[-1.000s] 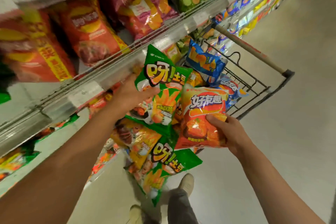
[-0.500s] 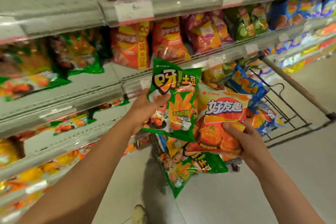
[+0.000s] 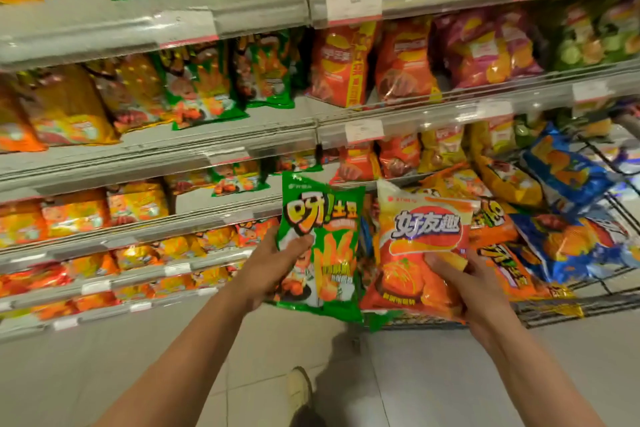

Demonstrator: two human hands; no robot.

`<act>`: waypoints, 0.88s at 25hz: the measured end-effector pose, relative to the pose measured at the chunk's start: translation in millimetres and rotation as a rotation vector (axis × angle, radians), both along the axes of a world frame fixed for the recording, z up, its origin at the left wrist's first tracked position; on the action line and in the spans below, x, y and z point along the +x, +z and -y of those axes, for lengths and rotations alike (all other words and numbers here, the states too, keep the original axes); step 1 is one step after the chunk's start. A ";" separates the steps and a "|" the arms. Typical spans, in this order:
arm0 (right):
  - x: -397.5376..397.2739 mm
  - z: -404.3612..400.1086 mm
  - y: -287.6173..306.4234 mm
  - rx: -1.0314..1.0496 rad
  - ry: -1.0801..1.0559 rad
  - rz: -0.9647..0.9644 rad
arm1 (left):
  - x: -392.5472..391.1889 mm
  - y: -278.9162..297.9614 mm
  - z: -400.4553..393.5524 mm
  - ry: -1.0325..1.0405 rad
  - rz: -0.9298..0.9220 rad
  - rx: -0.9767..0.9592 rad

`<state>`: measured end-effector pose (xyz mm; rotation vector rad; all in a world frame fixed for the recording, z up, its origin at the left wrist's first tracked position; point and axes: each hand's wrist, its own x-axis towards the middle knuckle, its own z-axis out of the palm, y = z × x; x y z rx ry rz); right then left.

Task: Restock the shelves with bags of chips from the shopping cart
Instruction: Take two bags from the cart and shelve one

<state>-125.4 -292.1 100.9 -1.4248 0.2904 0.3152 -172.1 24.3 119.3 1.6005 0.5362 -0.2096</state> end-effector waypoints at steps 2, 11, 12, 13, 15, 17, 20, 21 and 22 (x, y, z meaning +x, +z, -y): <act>-7.3 -11.3 -3.2 -0.006 0.044 -0.017 | -21.5 -11.6 -14.5 0.050 -0.037 -0.045; 14.3 -99.5 -13.4 -0.121 0.097 -0.082 | 15.5 -50.8 -96.1 0.145 -0.120 -0.127; 21.7 -111.2 -18.0 -0.137 0.075 -0.106 | 33.5 -55.2 -105.8 0.142 -0.120 -0.140; 28.1 -122.8 -22.7 -0.164 0.059 -0.129 | 53.9 -63.1 -115.0 0.151 -0.125 -0.145; 45.3 -147.2 -34.5 -0.216 0.030 -0.149 | 102.7 -80.2 -133.5 0.165 -0.116 -0.134; 60.8 -168.4 -45.0 -0.226 -0.002 -0.135 | 150.7 -91.8 -143.1 0.178 -0.094 -0.170; 83.3 -193.5 -61.3 -0.253 -0.042 -0.122 | 217.1 -103.1 -143.6 0.175 -0.105 -0.249; 90.2 -199.9 -65.0 -0.252 -0.056 -0.128 | 235.9 -113.1 -141.1 0.138 -0.103 -0.284; 97.5 -205.2 -69.2 -0.241 -0.077 -0.134 | 250.8 -119.1 -141.9 0.094 -0.143 -0.283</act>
